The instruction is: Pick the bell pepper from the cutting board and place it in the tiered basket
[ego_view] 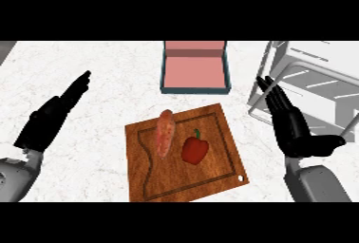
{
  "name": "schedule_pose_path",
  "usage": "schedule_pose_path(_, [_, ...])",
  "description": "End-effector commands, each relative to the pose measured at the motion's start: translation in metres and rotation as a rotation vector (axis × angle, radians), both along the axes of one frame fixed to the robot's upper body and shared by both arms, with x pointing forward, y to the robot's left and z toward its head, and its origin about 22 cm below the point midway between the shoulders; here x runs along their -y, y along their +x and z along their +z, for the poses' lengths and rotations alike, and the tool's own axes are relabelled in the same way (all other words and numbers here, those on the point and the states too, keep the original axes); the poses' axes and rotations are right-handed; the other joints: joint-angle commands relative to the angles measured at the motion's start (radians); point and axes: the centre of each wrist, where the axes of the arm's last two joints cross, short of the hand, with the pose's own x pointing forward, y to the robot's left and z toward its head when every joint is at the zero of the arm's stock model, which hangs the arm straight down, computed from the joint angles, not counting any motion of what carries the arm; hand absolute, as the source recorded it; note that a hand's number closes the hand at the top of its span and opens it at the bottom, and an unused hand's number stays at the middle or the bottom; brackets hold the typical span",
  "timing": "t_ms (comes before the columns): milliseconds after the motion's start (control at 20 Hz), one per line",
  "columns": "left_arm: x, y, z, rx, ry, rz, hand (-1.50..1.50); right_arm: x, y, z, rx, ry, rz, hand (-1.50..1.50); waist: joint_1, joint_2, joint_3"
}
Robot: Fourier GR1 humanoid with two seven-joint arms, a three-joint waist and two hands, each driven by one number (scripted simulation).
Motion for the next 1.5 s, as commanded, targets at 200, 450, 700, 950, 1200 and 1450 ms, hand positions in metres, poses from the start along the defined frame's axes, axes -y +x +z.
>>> schedule_pose_path(200, [-0.052, -0.036, -0.069, -0.217, -0.129, 0.328, 0.00, -0.038, -0.059, -0.069, -0.105, 0.577, -0.247, 1.50, 0.017, -0.017, 0.002])
schedule_pose_path(450, [-0.055, -0.054, -0.090, -0.294, -0.205, 0.389, 0.00, -0.049, -0.070, -0.056, 0.102, 0.465, -0.472, -1.50, 0.016, -0.032, -0.003])
schedule_pose_path(700, [-0.060, -0.054, -0.087, -0.271, -0.200, 0.393, 0.00, -0.025, -0.111, -0.115, -0.214, 0.061, -0.681, -1.50, 0.020, -0.001, -0.021])
schedule_pose_path(950, [-0.063, -0.050, -0.081, -0.253, -0.202, 0.377, 0.00, -0.018, -0.147, -0.128, -0.372, -0.151, -0.672, -1.50, 0.037, 0.000, -0.024])
schedule_pose_path(1200, [-0.063, -0.049, -0.084, -0.266, -0.213, 0.365, 0.00, -0.035, -0.158, -0.126, -0.550, -0.267, -0.489, -1.50, 0.063, -0.007, -0.017])
schedule_pose_path(1450, [-0.057, -0.052, -0.095, -0.282, -0.217, 0.341, 0.00, -0.043, -0.129, -0.091, -0.556, -0.279, -0.447, -1.50, 0.055, -0.012, -0.017])
